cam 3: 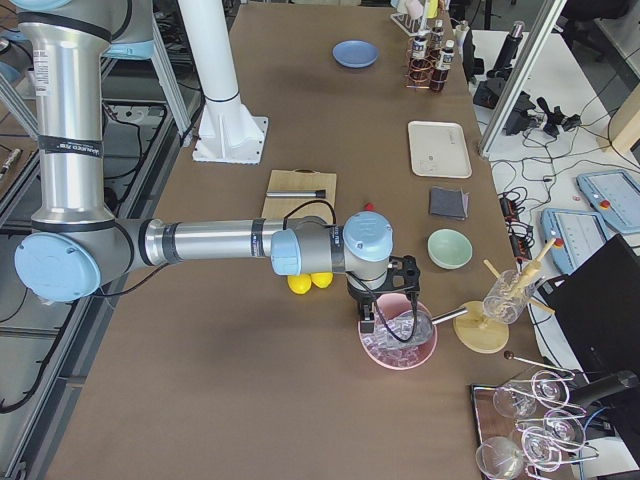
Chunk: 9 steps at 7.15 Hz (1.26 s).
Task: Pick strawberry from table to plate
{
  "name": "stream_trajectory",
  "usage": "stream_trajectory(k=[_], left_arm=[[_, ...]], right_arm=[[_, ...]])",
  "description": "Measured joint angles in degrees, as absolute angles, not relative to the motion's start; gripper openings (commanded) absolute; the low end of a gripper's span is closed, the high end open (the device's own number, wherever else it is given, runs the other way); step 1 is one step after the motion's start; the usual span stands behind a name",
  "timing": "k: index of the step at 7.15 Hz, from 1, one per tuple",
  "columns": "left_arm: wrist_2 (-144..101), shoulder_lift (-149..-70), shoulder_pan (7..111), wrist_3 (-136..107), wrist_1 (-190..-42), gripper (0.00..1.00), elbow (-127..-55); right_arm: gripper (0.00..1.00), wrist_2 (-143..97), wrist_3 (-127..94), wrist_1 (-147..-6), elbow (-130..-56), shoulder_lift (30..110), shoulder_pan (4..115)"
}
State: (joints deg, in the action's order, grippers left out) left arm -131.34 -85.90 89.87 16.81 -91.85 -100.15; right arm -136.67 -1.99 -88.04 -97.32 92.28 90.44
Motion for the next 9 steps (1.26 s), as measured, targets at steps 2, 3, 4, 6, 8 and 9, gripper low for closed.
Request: stream_trajectory(k=[2, 3, 4, 6, 8, 9], left_arm=[[-131.4, -85.5, 89.9, 16.9, -91.9, 0.98, -100.1], [-131.3, -85.5, 89.9, 16.9, -91.9, 0.98, -100.0], [-131.3, -85.4, 89.9, 17.0, -92.0, 0.98, -99.9], [-131.3, -85.2, 89.9, 17.0, -92.0, 0.98, -100.0], [-131.4, -85.2, 89.9, 17.0, -91.9, 0.98, -100.0], [-131.4, -85.3, 89.8, 17.0, -91.9, 0.98, -100.1]], right_arm=[[1.00, -136.7, -1.9, -88.1, -97.4, 92.4, 90.4], [1.00, -136.6, -1.9, -88.1, -97.4, 92.5, 90.4], [1.00, -136.5, -1.9, -88.1, -97.5, 92.7, 90.6], [1.00, -136.5, -1.9, -88.1, -98.1, 93.4, 90.8], [1.00, -136.5, -1.9, -88.1, -98.4, 93.6, 90.8], [1.00, -136.4, -1.9, -88.1, -98.4, 93.7, 90.8]])
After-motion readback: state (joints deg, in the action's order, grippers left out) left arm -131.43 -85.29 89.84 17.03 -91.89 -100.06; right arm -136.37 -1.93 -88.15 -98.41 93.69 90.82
